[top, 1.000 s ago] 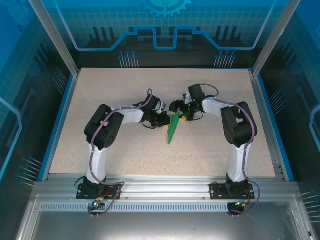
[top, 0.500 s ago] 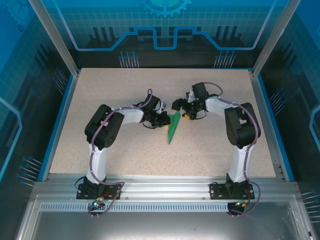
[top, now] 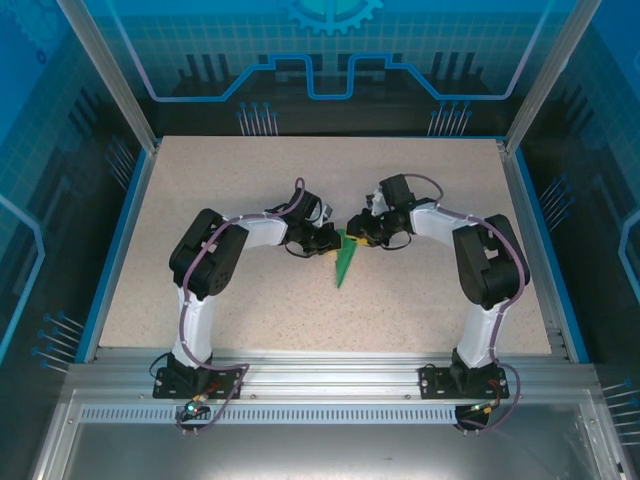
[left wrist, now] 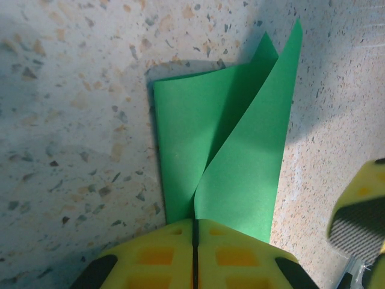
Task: Fold a paper plane with a square sheet of paper (fold left side to right side)
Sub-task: Fold the wing for the fifth time at the center of the table.
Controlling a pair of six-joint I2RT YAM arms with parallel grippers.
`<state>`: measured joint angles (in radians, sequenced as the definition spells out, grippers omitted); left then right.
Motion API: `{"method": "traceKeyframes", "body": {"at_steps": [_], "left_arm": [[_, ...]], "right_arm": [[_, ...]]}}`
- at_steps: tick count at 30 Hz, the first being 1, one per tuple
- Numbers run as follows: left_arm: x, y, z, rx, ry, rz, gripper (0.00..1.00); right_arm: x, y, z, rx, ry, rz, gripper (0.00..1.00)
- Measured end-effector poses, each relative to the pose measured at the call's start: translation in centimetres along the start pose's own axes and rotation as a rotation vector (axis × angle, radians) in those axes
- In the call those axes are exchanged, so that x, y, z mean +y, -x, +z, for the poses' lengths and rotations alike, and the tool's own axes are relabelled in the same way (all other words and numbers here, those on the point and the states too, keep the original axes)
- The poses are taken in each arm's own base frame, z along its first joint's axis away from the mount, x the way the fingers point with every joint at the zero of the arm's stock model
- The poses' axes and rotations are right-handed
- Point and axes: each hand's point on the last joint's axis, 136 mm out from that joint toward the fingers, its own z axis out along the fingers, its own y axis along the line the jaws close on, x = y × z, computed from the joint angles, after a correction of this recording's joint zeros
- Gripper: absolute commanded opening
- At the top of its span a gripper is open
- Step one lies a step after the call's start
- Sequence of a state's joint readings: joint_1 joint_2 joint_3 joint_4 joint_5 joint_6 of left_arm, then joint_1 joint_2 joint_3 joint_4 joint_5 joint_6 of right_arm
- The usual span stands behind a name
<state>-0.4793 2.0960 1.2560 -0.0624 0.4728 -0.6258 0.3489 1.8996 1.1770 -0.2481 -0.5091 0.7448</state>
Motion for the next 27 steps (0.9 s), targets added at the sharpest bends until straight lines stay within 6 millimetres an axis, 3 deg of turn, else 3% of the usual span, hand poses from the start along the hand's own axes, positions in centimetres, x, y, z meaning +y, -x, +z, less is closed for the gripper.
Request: {"method": "traceKeyframes", "body": {"at_steps": [12,27], "left_arm": [[0.0,0.0,0.0,0.000,0.000,0.000,0.09],[0.1,0.0,0.0,-0.002,0.003,-0.001,0.08]], "right_arm": [[-1.5,-0.8,1.9,0.042,-0.031,0.029,0.27],[-2.7,-1.0,2.8,0.056,-0.057,0.047,0.27]]}}
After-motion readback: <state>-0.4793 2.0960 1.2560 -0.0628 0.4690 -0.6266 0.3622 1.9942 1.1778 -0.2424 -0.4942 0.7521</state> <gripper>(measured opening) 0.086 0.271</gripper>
